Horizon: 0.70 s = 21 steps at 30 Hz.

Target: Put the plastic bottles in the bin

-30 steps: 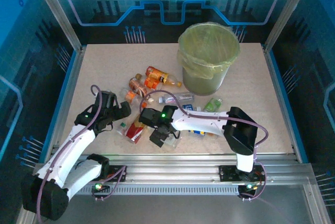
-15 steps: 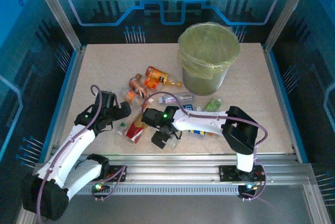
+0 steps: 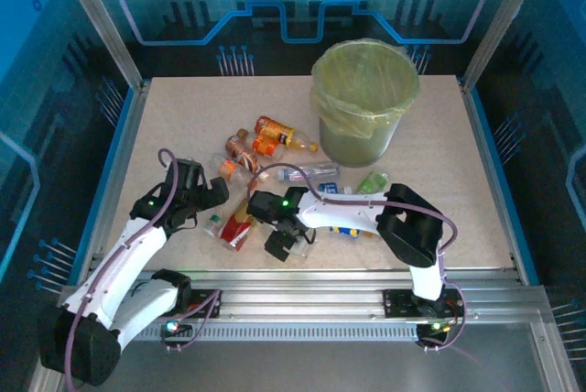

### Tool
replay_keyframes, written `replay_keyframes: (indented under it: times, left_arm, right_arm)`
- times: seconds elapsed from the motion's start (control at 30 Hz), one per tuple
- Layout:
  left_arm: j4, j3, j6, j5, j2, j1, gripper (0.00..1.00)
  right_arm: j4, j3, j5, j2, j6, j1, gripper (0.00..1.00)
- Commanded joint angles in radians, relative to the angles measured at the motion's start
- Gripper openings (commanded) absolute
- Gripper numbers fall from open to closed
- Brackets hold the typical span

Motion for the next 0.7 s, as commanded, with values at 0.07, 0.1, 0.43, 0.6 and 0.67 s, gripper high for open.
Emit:
replay_keyframes:
  times: [0.07, 0.1, 0.43, 0.6, 0.67]
  left_arm:
    - [-0.001, 0.004, 0.012, 0.01, -0.011, 0.009, 0.99]
    - [0.0, 0.003, 0.013, 0.01, -0.011, 0.009, 0.99]
    - [-0.001, 0.001, 0.014, 0.004, -0.018, 0.01, 0.99]
    - [-0.002, 0.002, 0.011, 0.005, -0.025, 0.01, 0.99]
    - [-0.004, 0.004, 0.01, 0.005, -0.029, 0.01, 0.99]
  right_arm:
    - [-0.01, -0.003, -0.002, 0.034, -0.008, -0.004, 1.0]
    - [-0.009, -0.003, -0.003, 0.033, -0.008, -0.005, 1.0]
    - [-0.016, 0.014, 0.021, -0.014, -0.006, 0.003, 0.86]
    - [-0.028, 0.025, 0.072, -0.074, -0.004, 0.002, 0.68]
    - [-0.036, 0.028, 0.094, -0.102, -0.004, 0.0, 0.66]
